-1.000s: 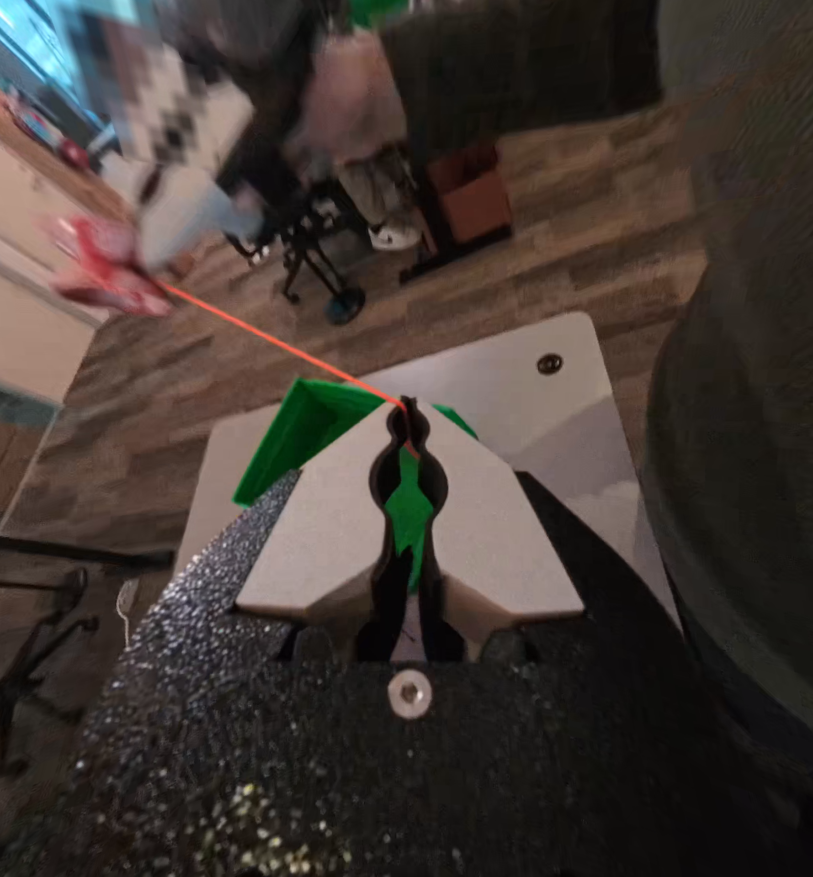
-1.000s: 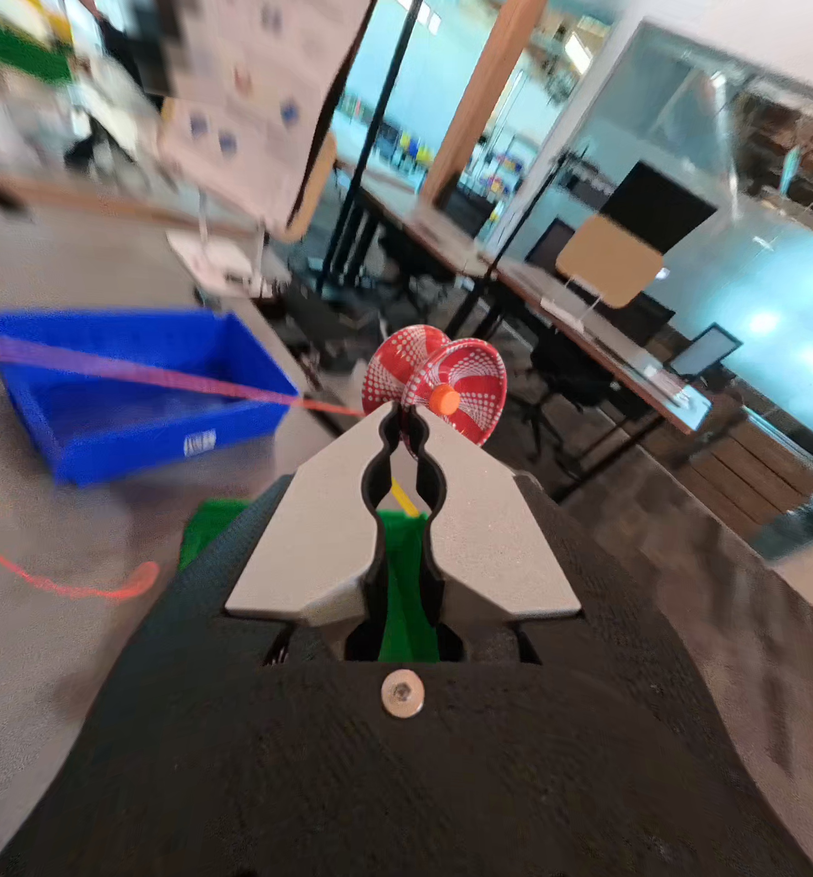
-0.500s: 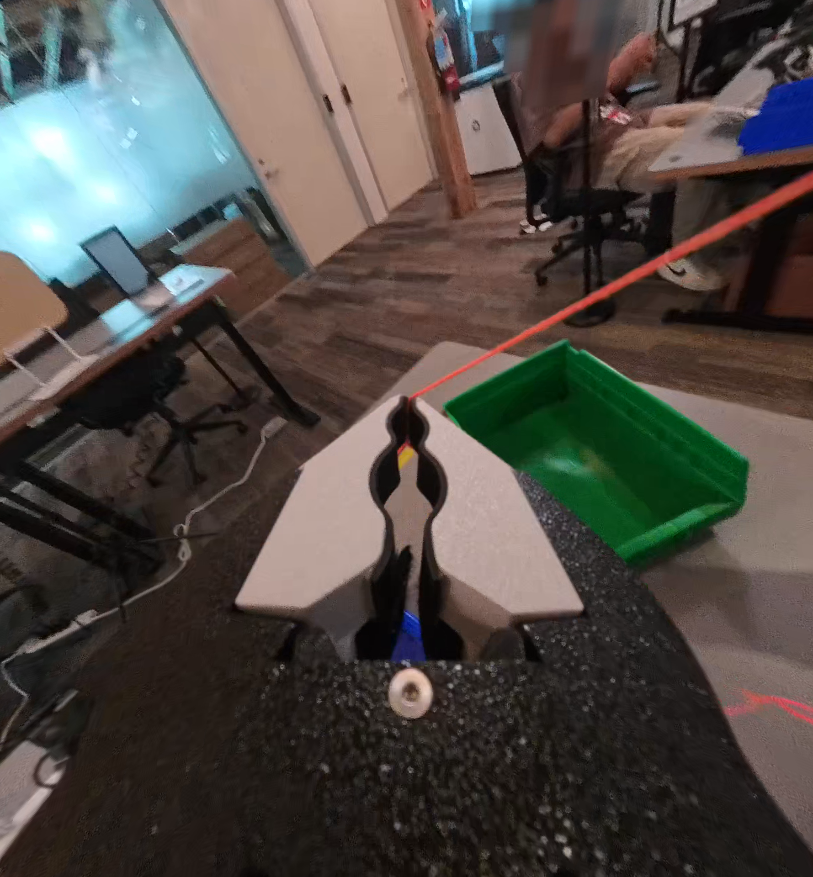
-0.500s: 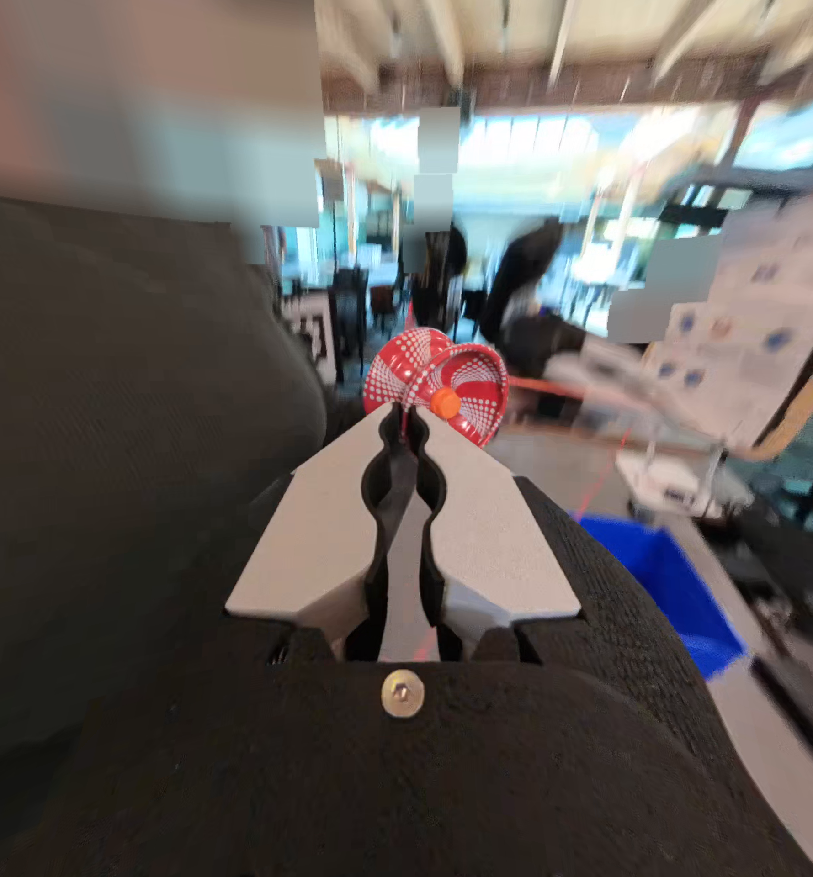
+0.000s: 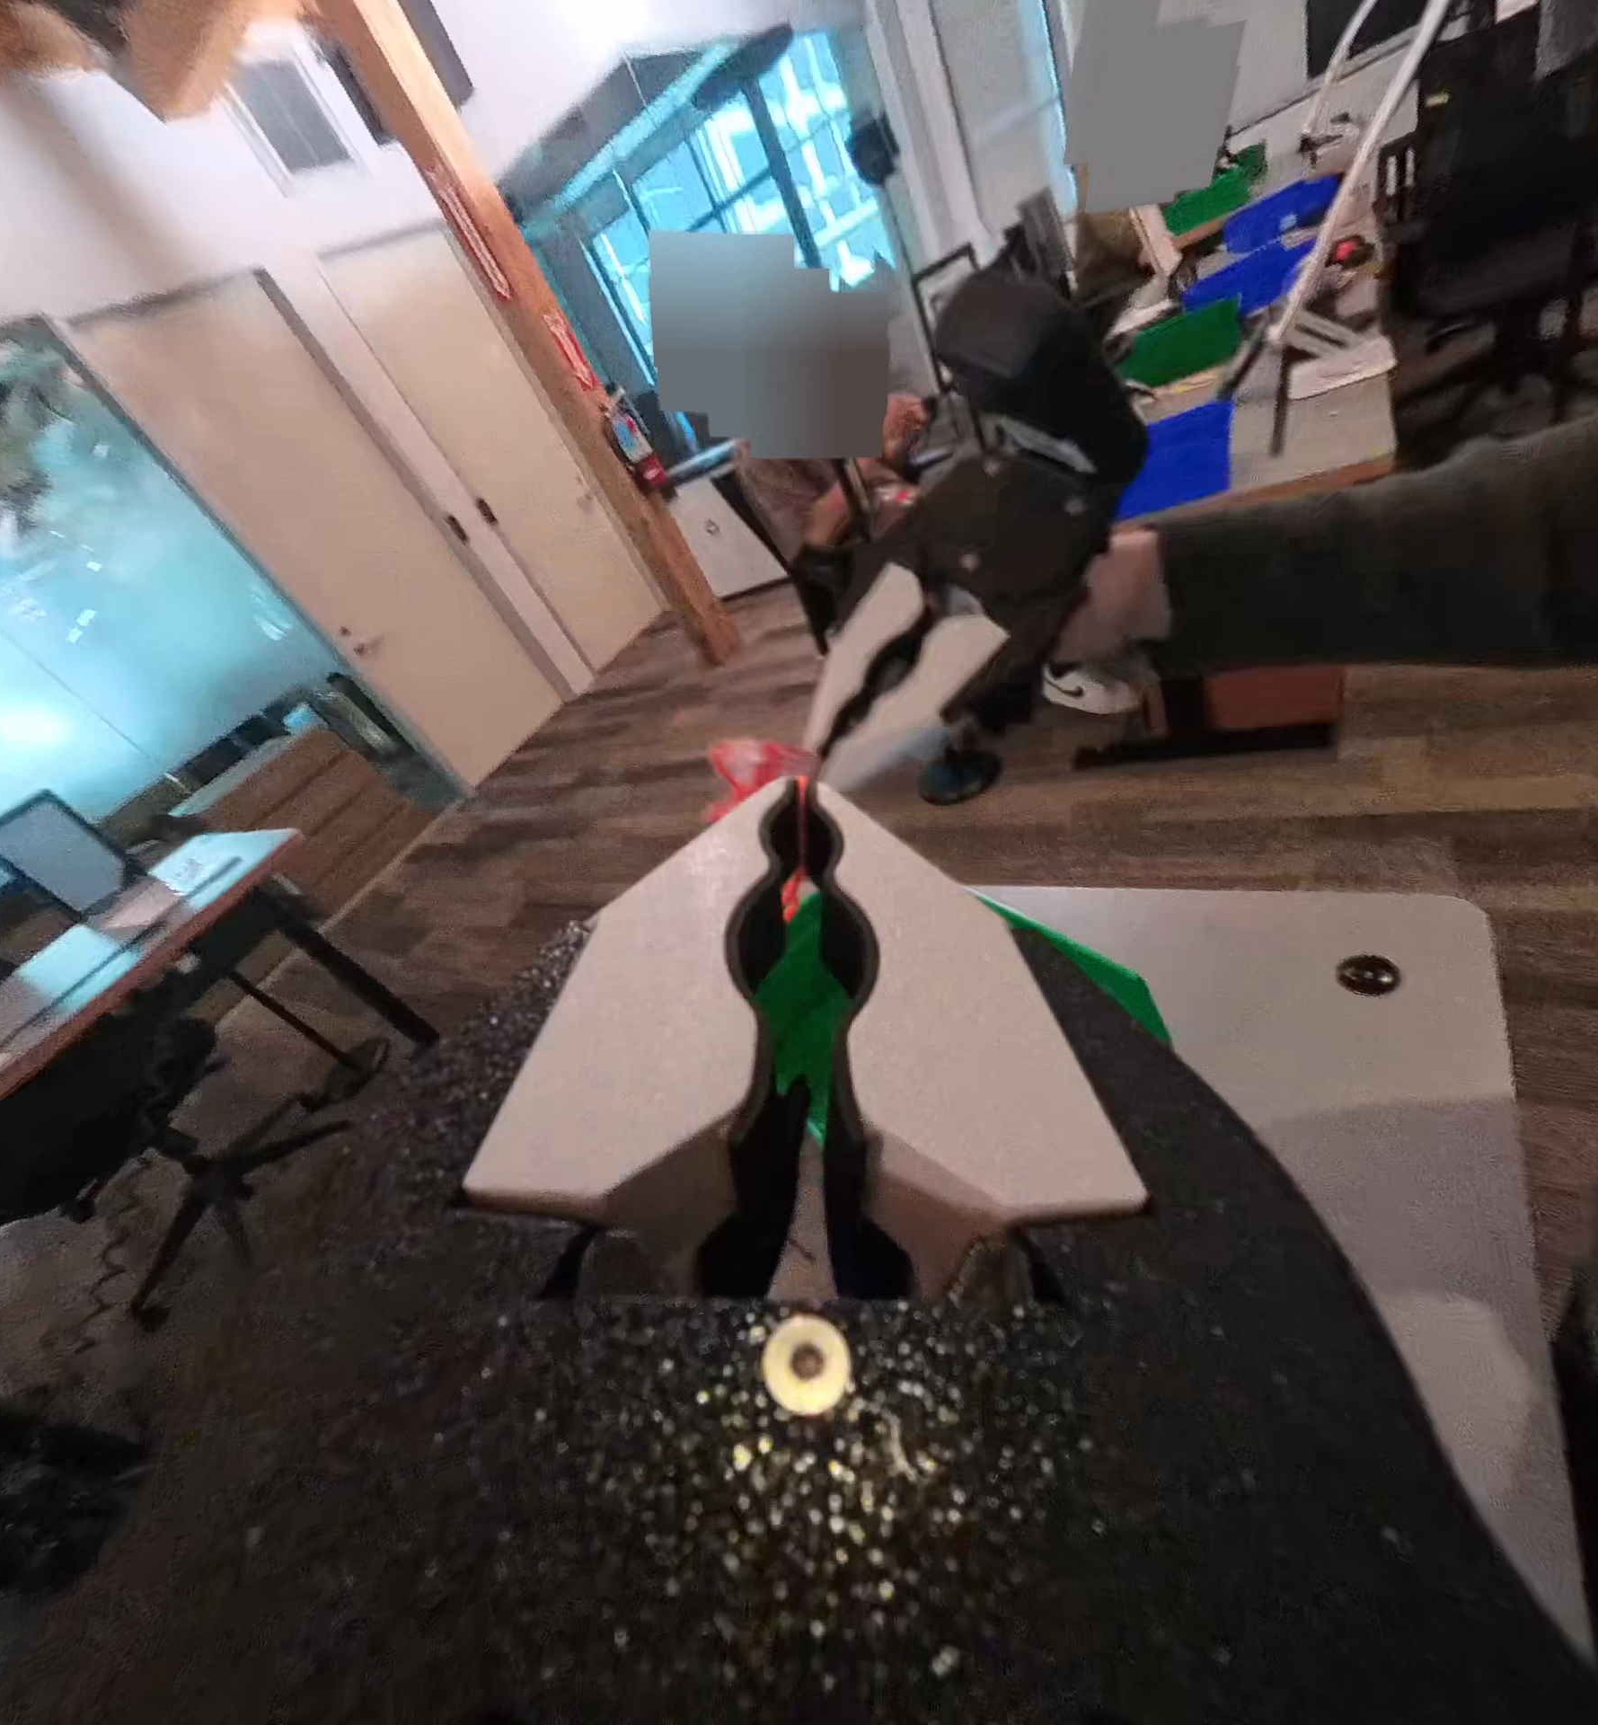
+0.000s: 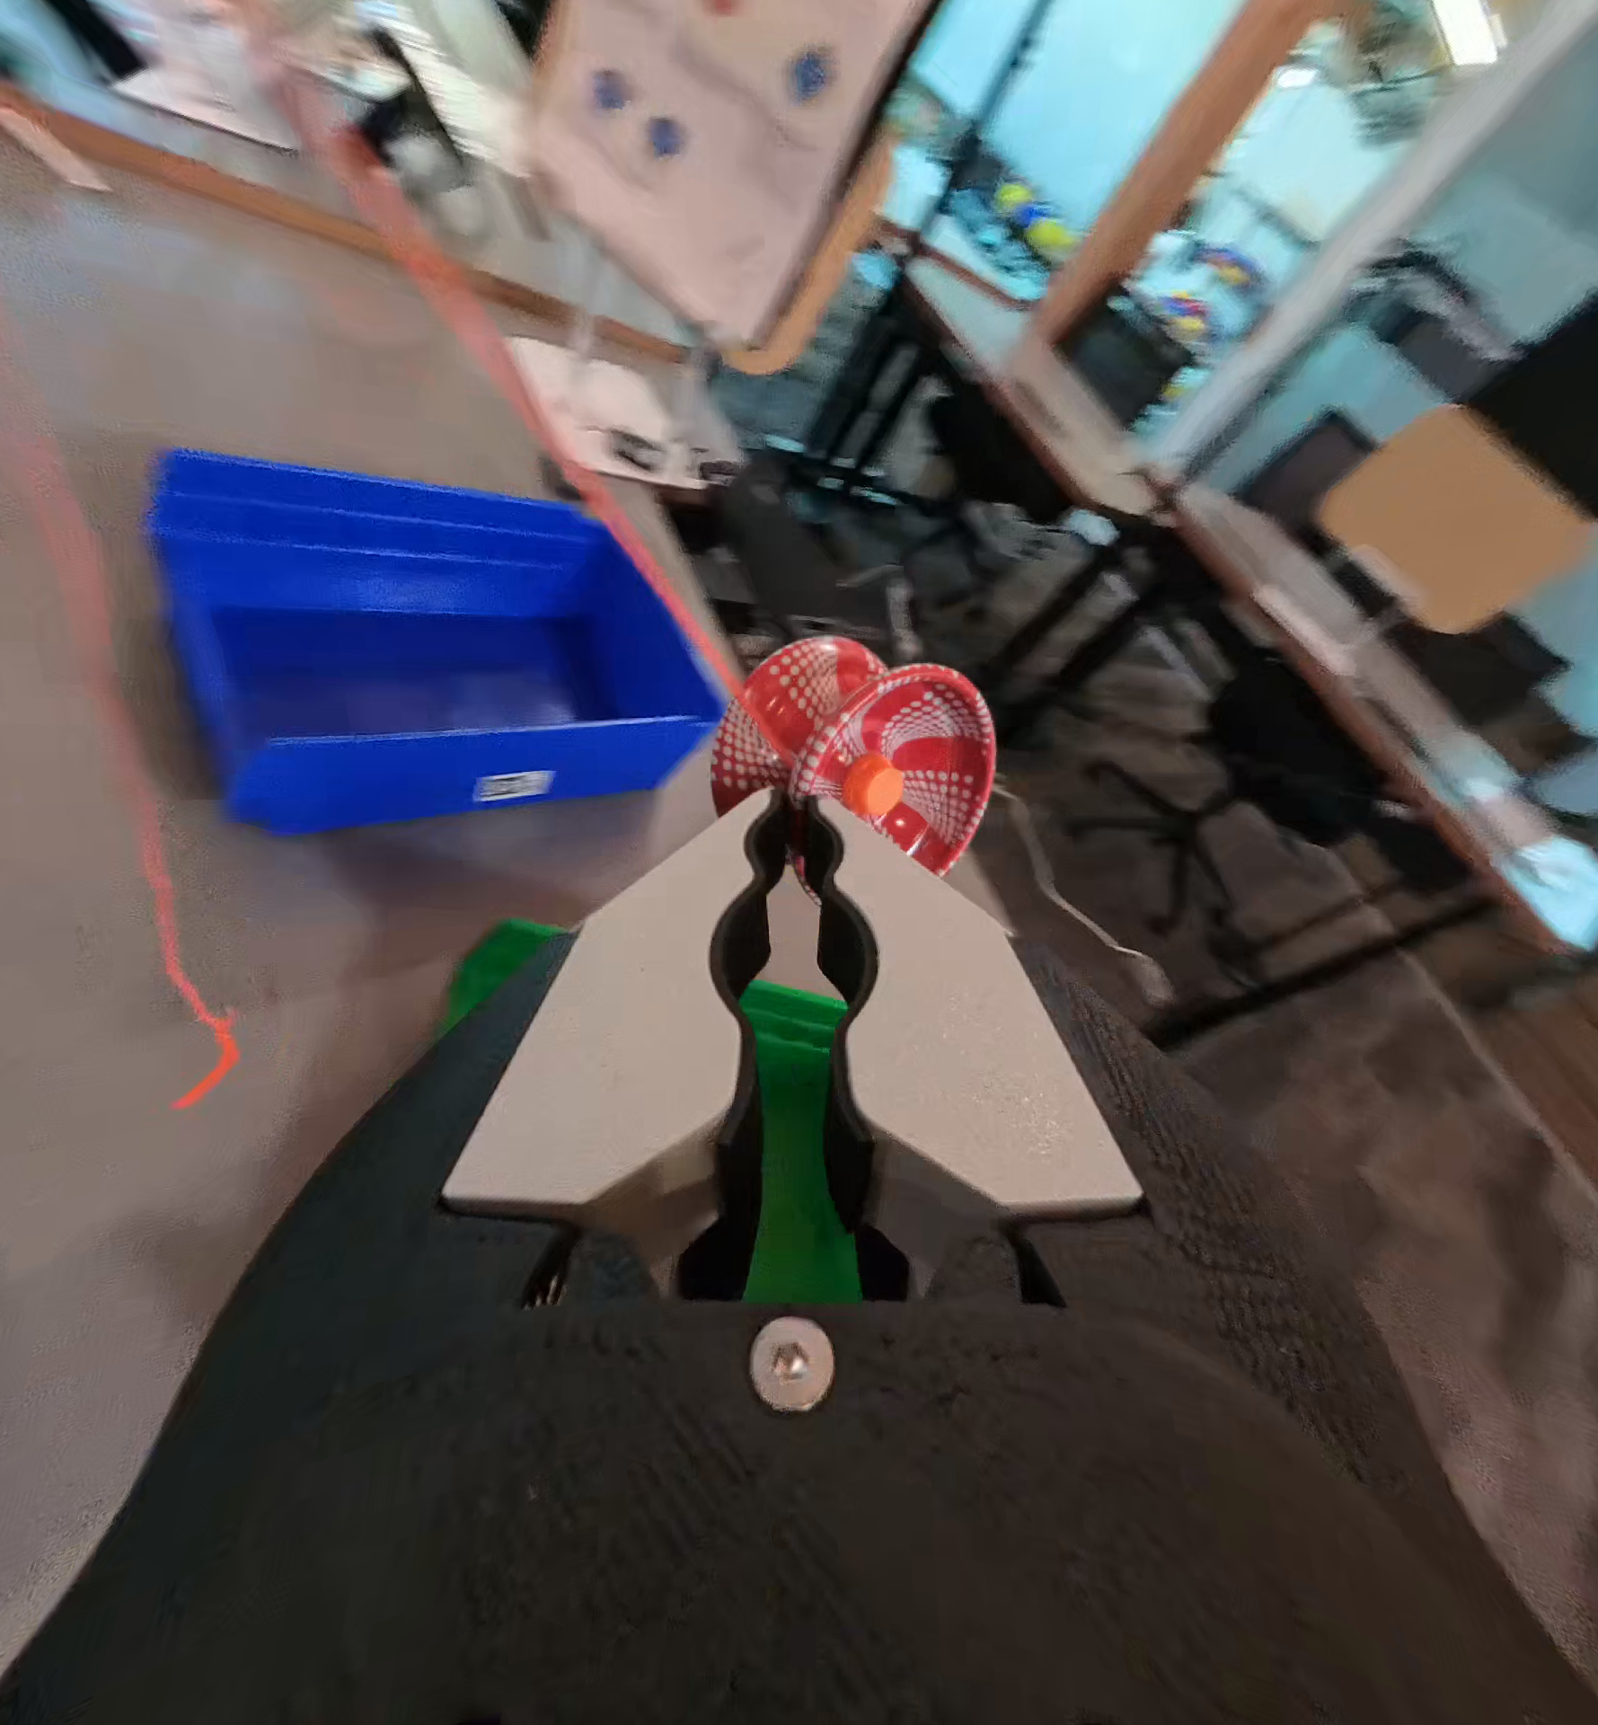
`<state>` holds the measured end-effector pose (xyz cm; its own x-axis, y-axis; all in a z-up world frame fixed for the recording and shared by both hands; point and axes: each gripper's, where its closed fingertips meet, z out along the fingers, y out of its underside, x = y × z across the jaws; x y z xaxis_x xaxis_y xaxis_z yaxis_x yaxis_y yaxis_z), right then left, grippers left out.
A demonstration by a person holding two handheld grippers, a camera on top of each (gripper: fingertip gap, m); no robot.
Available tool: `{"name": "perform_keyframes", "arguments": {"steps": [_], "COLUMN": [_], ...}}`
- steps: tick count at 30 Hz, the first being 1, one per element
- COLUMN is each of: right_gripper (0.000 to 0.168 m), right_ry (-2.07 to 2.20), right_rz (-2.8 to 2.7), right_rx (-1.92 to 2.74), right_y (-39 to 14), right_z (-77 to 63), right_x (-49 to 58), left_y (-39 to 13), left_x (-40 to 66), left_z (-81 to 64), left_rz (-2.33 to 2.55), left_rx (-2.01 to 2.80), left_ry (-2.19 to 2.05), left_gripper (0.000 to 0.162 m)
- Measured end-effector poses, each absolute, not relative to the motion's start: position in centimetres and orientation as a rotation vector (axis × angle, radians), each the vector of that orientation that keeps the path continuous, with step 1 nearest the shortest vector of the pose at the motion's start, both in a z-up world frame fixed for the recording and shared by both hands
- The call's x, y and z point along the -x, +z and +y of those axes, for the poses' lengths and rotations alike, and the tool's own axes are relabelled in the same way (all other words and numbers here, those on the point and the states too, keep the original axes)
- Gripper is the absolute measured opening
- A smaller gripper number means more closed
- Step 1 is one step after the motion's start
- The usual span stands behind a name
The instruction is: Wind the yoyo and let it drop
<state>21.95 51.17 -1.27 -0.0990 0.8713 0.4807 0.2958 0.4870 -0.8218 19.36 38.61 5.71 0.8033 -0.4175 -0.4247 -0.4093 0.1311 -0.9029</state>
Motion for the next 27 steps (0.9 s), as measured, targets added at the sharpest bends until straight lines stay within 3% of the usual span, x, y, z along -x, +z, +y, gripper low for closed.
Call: {"name": "perform_keyframes", "arguments": {"steps": [5, 8, 11, 14, 17, 23, 27], "right_gripper": [0.001, 0.001, 0.001, 0.000, 0.001, 0.001, 0.001], "right_ry": [1.085, 1.683, 1.904, 1.852, 1.481, 0.427, 0.662], "right_rz": [-2.075, -2.019, -1.734, -1.389, -1.271, -1.784, -2.164], "right_rx": [0.826, 0.660, 0.537, 0.639, 0.891, 0.828, 0.671], "right_y": [-5.1, -0.1, 5.8, 9.5, 8.4, -2.4, -7.0], "right_z": [39.9, 34.4, 35.3, 39.6, 45.2, 48.9, 41.4], "right_x": [-22.7, -24.9, -25.2, -23.1, -20.2, -18.7, -20.4], "left_y": [7.8, 4.0, -1.9, -6.8, -8.5, 0.7, 4.2], "left_x": [-12.7, -8.8, -9.4, -12.7, -18.4, -20.3, -13.7], "left_z": [40.5, 42.0, 43.0, 42.9, 41.3, 37.4, 38.5], "left_rz": [0.518, 0.393, 0.414, 0.521, 0.757, 0.796, 0.606], "left_rx": [1.526, 1.676, 1.815, 1.930, 1.911, 1.574, 1.562], "left_ry": [0.239, 0.247, 0.124, 0.033, -0.076, -0.146, 0.042], "left_gripper": [0.000, 0.000, 0.000, 0.000, 0.000, 0.000, 0.000]}}
